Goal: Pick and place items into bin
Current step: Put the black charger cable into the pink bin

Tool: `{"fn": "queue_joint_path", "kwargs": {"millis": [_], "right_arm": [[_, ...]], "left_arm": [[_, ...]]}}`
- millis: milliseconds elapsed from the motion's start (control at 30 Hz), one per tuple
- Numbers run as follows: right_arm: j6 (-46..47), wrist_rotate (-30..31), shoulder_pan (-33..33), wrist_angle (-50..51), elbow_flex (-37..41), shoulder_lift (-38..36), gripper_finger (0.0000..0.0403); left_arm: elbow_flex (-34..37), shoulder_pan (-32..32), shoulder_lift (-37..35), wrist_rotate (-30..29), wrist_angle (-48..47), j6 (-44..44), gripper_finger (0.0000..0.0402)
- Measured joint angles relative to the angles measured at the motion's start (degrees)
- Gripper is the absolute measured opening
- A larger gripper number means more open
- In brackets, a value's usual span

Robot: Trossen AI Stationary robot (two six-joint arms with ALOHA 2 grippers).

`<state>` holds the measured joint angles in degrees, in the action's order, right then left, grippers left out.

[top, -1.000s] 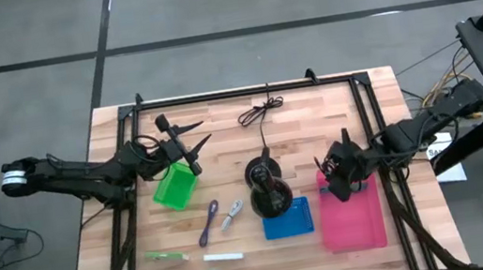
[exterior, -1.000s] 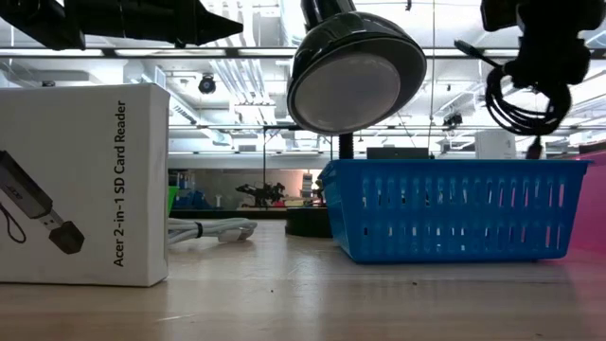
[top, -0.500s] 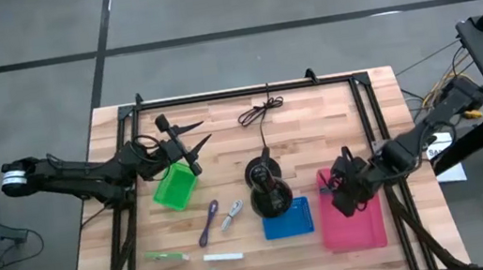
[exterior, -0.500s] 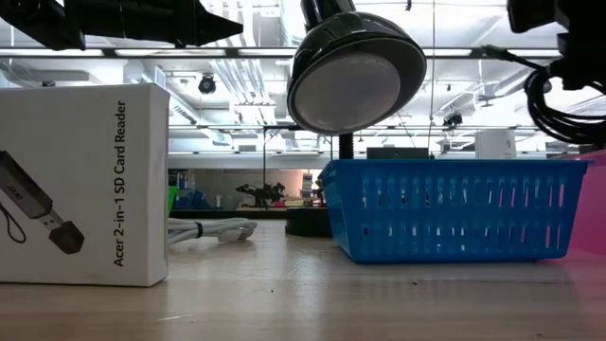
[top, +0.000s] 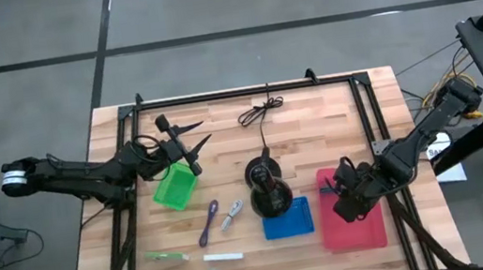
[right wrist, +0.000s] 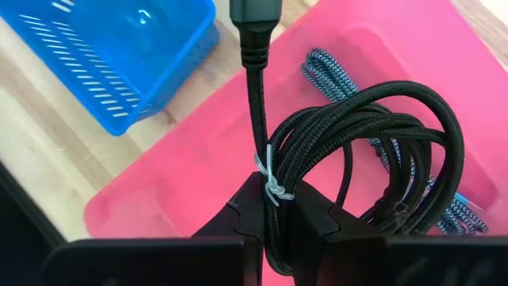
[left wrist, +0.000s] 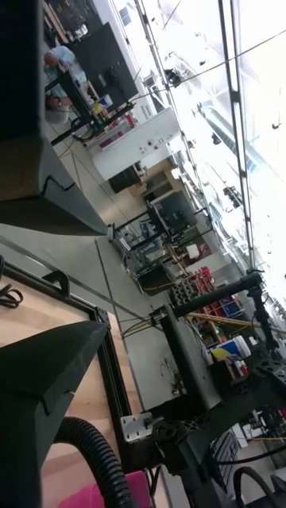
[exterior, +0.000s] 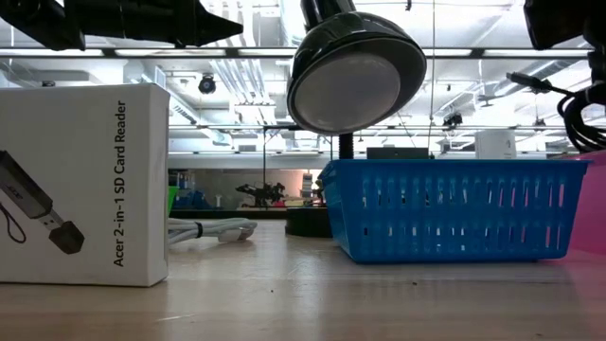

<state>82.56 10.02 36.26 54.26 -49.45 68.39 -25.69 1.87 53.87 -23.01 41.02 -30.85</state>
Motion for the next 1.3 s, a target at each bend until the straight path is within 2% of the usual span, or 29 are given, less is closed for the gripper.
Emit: {"fn": "queue_joint_path", "kwargs": {"millis": [667,1300], "right_arm": [[0.9,-1.1,0.0,2.5,0.0,8.9,0.002],[-2.9,-0.8,0.0,-3.3,0.0,13.0,0.002]], "left_arm": [[0.8,0.0,0.0,0.0,0.1,0.0,0.0172],[0.8,0.0,0.0,0.0,0.5,0.1,0.0172]]}}
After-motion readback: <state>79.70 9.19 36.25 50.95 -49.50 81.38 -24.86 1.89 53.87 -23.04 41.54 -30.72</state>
